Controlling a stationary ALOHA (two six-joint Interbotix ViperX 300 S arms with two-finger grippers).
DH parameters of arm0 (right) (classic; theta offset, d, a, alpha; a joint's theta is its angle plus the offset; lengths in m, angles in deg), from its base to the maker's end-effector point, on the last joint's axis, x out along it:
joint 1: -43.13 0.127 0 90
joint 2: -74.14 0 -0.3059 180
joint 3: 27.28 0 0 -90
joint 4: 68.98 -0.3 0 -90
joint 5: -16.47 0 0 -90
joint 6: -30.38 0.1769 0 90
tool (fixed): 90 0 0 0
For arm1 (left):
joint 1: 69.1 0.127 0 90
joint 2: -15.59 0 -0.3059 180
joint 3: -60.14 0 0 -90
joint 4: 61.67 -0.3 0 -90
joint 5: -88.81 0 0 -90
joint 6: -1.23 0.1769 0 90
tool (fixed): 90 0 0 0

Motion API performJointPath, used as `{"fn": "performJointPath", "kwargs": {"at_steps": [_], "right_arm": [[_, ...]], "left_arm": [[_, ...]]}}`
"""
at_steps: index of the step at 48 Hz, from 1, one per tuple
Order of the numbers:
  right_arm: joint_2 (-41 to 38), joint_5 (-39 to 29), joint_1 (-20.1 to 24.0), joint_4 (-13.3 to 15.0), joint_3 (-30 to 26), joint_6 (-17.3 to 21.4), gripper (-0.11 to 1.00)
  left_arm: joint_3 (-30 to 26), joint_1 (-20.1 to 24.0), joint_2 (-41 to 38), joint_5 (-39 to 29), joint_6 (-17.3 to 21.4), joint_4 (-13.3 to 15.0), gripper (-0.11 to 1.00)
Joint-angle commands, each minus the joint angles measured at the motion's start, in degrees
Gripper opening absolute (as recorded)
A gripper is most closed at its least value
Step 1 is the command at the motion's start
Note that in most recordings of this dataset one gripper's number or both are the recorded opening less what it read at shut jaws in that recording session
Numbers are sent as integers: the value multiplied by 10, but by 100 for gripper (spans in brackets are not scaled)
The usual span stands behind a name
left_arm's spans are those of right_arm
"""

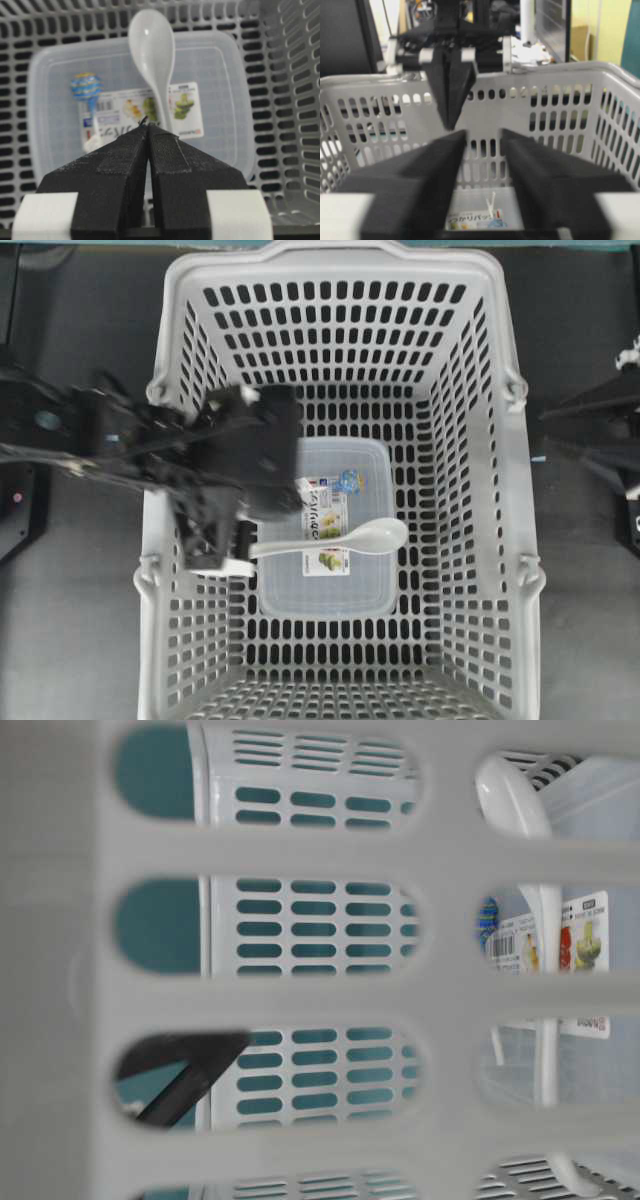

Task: Pick up the chinese spoon from the shopping basket with the left arm.
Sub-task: 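Move the left gripper over the white spoon in the basket, then lower the open left gripper around the white spoon's handle, then close the left gripper on the spoon handle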

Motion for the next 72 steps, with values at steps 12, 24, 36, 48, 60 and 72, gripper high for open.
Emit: {"fn": "performJointPath", "kwargs": {"at_steps": [12, 24, 36, 48, 60, 72], "right_arm": [[-2, 3, -1, -3, -4, 2, 60], [-2, 2, -1, -3, -1, 1, 61], [-3, 2, 0, -3, 0, 1, 61], [-2, -3, 0, -3, 2, 1, 61], [-2, -6, -1, -3, 4, 1, 61], [-2, -6, 0, -3, 7, 2, 61]], "left_arm": [[-69, -12, -51, -7, -2, -3, 1], [-96, -25, -102, -52, -3, -2, 59], [-123, -31, -170, -67, -20, -3, 87], [-108, -29, -207, -68, -88, -3, 86], [-86, -27, -209, -62, -87, -3, 86], [-79, -24, -214, -39, -89, -3, 85]]}}
